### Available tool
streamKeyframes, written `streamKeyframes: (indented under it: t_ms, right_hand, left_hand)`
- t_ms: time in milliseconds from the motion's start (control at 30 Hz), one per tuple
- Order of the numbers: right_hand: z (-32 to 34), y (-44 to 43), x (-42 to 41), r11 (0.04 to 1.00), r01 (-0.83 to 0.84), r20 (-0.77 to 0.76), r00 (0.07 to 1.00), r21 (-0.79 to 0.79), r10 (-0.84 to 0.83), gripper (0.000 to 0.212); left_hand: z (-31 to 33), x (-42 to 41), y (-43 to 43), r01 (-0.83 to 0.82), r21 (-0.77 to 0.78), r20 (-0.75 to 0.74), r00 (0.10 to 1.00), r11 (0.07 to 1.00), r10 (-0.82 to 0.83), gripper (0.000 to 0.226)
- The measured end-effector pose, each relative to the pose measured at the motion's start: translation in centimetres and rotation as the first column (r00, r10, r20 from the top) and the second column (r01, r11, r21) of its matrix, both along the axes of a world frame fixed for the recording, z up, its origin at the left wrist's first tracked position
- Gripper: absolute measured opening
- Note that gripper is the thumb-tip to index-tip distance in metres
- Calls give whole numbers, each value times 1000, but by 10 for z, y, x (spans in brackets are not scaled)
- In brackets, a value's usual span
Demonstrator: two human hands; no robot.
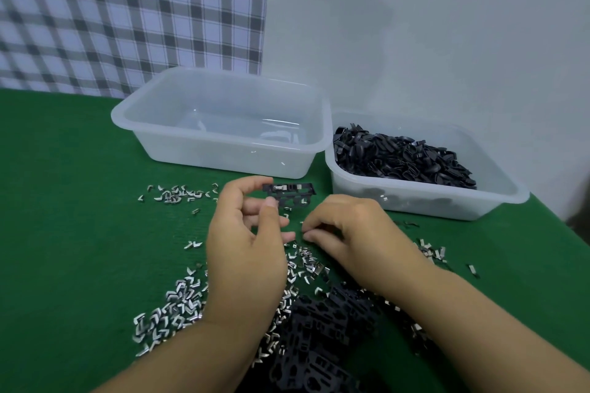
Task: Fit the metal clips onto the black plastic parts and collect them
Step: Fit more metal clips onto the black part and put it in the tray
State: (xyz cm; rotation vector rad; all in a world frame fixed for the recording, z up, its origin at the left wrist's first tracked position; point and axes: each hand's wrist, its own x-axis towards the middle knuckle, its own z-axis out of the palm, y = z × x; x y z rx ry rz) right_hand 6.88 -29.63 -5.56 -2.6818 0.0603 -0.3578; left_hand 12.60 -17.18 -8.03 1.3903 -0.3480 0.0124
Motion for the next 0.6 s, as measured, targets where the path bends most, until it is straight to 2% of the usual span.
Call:
streamKeyframes:
  t_ms: [133,267,600]
  right_hand:
    - [-2,-6,-18,955,134,87,983,265,-162,15]
    - [-4,-5,-31,823,120,132,964,555,-230,20]
    - [0,-3,-36,680,76,144,955,729,-261,14]
  left_hand:
    - [1,-2,-1,28,-25,-13,1000,999,-28,27]
    - [2,-5,-1,79,-17,-6,997,997,-79,27]
    - [3,-7,-2,151,27,-29,988,988,-151,29]
